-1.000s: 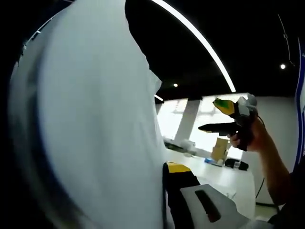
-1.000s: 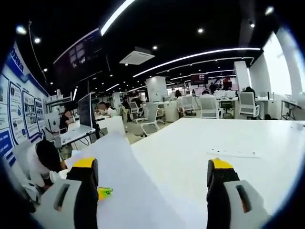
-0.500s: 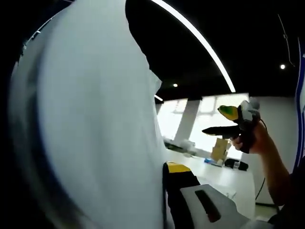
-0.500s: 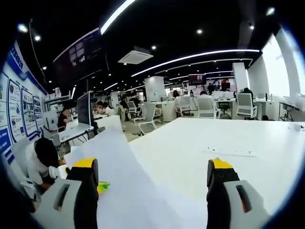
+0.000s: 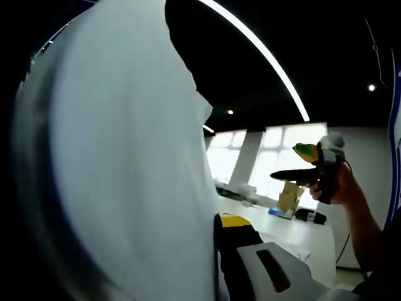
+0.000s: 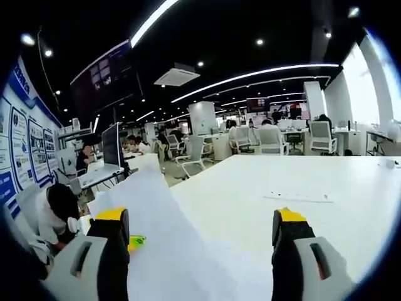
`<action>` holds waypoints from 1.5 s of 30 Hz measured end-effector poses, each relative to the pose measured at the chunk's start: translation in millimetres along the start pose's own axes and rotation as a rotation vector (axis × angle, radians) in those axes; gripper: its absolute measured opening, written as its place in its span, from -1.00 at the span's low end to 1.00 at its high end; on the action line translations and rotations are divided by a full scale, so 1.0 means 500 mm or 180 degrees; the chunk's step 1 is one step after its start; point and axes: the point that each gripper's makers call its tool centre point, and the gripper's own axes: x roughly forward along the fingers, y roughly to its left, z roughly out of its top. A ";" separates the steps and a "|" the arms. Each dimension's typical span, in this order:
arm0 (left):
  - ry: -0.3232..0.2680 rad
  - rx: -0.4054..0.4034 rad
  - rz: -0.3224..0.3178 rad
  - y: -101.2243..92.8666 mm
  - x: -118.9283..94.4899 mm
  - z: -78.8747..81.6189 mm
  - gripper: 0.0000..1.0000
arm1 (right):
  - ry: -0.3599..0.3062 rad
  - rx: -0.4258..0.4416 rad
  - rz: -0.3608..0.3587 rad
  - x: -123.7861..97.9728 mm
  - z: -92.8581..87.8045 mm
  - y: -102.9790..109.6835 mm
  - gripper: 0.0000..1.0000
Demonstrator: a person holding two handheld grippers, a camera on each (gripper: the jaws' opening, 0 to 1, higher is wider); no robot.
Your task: Organize the stack of printing papers by aligning and flattening the scattered papers on the table
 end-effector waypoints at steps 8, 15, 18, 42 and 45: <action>-0.0001 -0.0003 -0.0002 -0.001 0.001 0.000 -0.88 | 0.0028 0.0041 -0.0004 -0.032 -0.022 -0.018 0.80; 0.0001 -0.0003 -0.0002 0.000 0.001 -0.001 -0.88 | 0.0014 0.0035 -0.0008 -0.051 -0.026 -0.022 0.80; 0.0004 -0.0001 -0.0002 0.001 0.001 -0.001 -0.88 | 0.0004 0.0030 -0.0005 -0.066 -0.031 -0.025 0.80; 0.0018 0.0011 -0.0005 -0.001 0.002 -0.002 -0.87 | -0.0070 -0.0062 0.0020 -0.131 -0.038 -0.013 0.80; 0.0018 0.0010 -0.0005 -0.001 0.002 -0.002 -0.87 | -0.0074 -0.0077 0.0027 -0.139 -0.039 -0.008 0.80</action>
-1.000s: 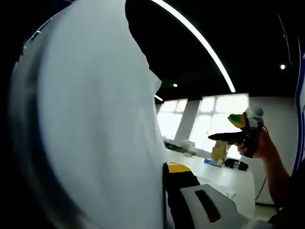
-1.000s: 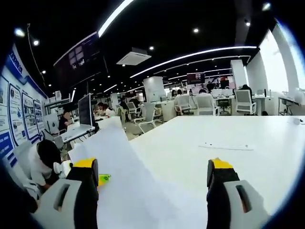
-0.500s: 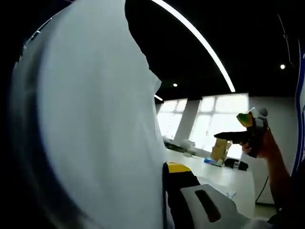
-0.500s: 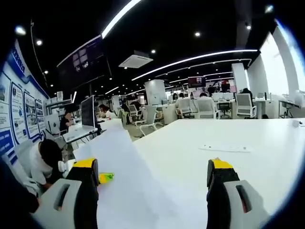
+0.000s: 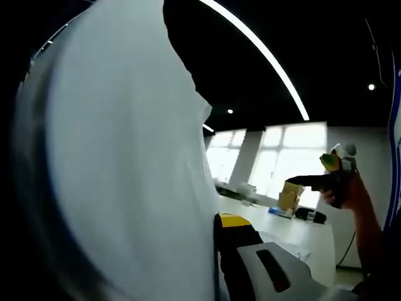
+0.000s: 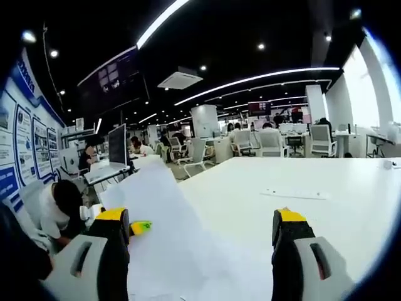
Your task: Organize the stack of printing papers by aligning and flattening the scattered papers on the table
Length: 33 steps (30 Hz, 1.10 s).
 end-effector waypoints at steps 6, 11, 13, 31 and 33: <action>-0.0001 0.0001 -0.0002 -0.001 0.001 -0.001 -0.87 | -0.0035 -0.0038 0.0011 -0.018 0.007 0.006 0.80; -0.0004 0.0001 -0.0002 -0.002 0.001 -0.001 -0.87 | -0.0049 -0.0073 0.0038 -0.026 0.012 0.018 0.80; -0.0007 0.0000 -0.0003 -0.002 0.001 0.000 -0.87 | -0.0050 -0.0087 0.0053 -0.029 0.011 0.022 0.80; -0.0012 0.0000 -0.0002 -0.004 0.001 -0.001 -0.87 | -0.0075 -0.0086 0.0017 -0.065 0.006 0.014 0.80; -0.0011 -0.0001 -0.0001 -0.004 0.001 -0.001 -0.87 | -0.0079 -0.0096 0.0008 -0.071 0.006 0.013 0.80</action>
